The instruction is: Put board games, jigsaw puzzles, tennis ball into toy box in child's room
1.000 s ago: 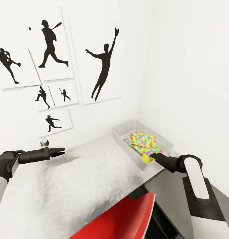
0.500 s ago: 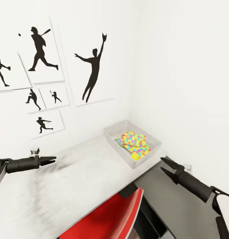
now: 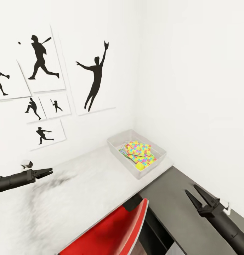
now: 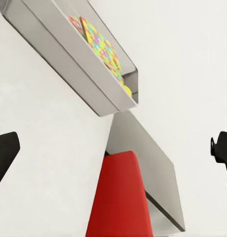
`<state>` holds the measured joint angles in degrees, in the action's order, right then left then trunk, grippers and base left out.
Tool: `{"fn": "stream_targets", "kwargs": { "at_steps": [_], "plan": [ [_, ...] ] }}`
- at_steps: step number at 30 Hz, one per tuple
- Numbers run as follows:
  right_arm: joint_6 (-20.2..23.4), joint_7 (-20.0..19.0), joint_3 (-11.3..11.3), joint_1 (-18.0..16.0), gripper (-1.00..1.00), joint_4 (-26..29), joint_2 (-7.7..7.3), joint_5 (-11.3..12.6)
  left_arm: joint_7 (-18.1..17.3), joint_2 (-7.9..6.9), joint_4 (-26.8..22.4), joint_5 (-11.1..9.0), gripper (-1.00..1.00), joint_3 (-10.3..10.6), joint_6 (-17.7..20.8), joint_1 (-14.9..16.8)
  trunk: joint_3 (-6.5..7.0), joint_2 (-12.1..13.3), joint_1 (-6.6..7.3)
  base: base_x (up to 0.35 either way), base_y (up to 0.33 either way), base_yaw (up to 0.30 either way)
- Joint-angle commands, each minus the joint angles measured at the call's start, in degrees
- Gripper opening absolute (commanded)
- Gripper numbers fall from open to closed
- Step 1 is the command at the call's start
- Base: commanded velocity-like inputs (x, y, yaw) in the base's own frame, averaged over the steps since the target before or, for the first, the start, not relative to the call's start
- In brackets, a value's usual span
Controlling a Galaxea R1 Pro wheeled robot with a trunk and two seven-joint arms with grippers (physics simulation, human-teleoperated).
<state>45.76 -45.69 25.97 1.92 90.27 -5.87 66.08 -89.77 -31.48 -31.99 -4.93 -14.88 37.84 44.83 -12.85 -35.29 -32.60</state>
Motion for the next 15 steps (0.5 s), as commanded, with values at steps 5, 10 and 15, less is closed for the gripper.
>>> {"fn": "stream_targets", "kwargs": {
  "at_steps": [5,10,15],
  "plan": [
    [-4.6,-1.7,-2.5,0.2,1.00,-0.4,0.21,-2.2,-0.2,-0.04,-0.3,-0.2,1.00,0.1,0.6,0.0,0.38,-0.1,0.01,-0.120,0.000,-0.088],
    [-7.3,-4.3,-4.5,0.3,1.00,-0.2,-0.16,-6.8,-0.2,0.13,-1.3,-0.3,1.00,0.7,0.7,0.0,0.84,-0.1,0.01,-0.018,0.000,-0.089],
    [-8.0,-8.0,-4.4,0.3,1.00,-0.5,-0.15,-8.1,-0.2,0.20,-1.6,-0.3,1.00,0.8,3.1,0.0,2.01,1.5,0.89,-0.003,0.000,-0.090]
  ]
}}
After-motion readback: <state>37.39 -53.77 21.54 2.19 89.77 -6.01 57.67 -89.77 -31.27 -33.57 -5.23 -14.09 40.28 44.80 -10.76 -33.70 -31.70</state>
